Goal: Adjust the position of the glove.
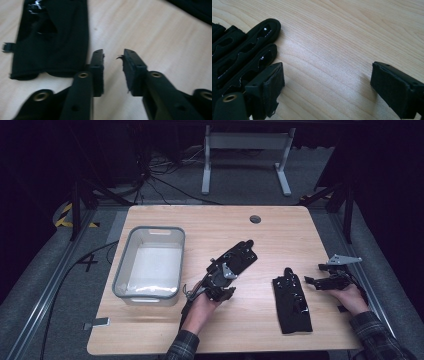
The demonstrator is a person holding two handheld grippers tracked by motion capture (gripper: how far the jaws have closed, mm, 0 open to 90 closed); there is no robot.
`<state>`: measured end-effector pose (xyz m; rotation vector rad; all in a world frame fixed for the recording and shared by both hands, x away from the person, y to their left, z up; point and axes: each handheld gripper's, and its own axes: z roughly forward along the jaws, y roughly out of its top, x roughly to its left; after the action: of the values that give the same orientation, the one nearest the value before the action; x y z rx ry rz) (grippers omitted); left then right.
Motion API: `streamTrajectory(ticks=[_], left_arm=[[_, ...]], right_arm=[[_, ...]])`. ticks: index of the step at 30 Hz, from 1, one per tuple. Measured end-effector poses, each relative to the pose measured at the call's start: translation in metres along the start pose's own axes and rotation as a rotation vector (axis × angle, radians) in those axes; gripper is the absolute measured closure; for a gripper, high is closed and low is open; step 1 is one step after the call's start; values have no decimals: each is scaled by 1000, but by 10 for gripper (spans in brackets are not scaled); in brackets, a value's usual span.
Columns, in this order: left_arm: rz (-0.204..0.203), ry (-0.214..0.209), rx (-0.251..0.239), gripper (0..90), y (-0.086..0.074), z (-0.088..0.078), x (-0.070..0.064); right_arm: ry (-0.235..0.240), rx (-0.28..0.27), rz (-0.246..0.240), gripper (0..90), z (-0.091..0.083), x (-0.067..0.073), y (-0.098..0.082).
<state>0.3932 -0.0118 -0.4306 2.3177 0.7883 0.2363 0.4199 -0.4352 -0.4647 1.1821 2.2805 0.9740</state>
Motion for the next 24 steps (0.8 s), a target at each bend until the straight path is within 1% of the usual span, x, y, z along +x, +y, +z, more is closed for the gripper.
streamTrajectory(ticks=[1,2,3,4,5,6,7,8,9,10,11,12,13,15,18,19,22,23,24], left_arm=[[0,0,0,849,0,0,0],[-5,5,-1,849,4,1,3],[-15,4,-12,893,6,2,6],[-20,7,-4,897,10,3,9],[-22,26,5,898,13,4,11],[-28,42,-3,898,15,6,14],[-49,43,-9,898,17,7,18],[-56,50,0,898,19,10,20],[-48,68,10,898,20,11,22],[-57,79,12,898,21,14,25],[-65,78,10,898,21,15,28],[-69,85,12,898,21,17,29],[-69,105,25,898,21,19,30],[-73,118,52,898,19,23,33],[-85,108,69,898,15,28,37],[-102,100,62,898,14,28,38],[-97,100,70,898,14,27,37],[-102,96,66,898,14,28,36],[-98,92,68,898,14,28,35]], right_arm=[[0,0,0,127,0,0,0],[0,0,0,127,0,0,0],[0,0,0,127,0,0,0],[0,0,0,127,0,0,0],[1,0,0,127,0,0,0],[1,0,0,127,0,0,0],[1,0,0,127,0,0,0],[1,0,0,127,0,0,0],[1,0,-1,127,0,0,0],[1,0,0,127,0,0,0],[1,0,-1,127,0,0,0],[2,0,-1,127,0,0,0],[2,0,-2,127,0,0,0],[3,0,-1,127,1,0,1],[6,0,-2,127,1,0,1],[3,0,-2,127,1,0,1],[6,0,-2,127,1,0,1],[3,0,-2,127,1,0,1],[5,0,-2,127,1,0,1]])
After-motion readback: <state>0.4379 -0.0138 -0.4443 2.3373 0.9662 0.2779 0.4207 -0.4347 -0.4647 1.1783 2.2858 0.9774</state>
